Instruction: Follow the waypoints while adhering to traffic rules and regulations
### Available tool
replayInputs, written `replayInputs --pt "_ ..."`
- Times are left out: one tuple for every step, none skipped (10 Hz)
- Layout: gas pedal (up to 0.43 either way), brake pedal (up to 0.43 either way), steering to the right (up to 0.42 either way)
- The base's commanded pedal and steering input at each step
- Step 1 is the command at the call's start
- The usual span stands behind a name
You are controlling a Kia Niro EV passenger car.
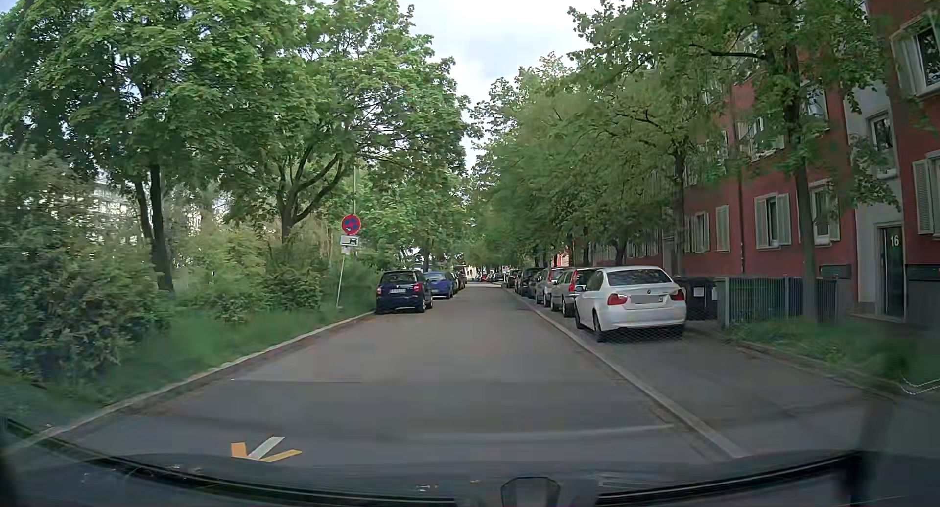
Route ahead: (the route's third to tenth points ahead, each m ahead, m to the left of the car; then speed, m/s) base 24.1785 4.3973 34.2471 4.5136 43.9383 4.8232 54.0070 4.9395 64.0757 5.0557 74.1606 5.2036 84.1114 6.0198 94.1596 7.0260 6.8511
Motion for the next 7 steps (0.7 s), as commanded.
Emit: replayInputs --pt "0.098 0.000 0.005" --pt "0.087 0.000 0.003" --pt "0.079 0.000 0.002" --pt "0.079 0.000 0.002" --pt "0.079 0.000 0.002" --pt "0.079 0.000 0.002" --pt "0.079 0.000 0.002"
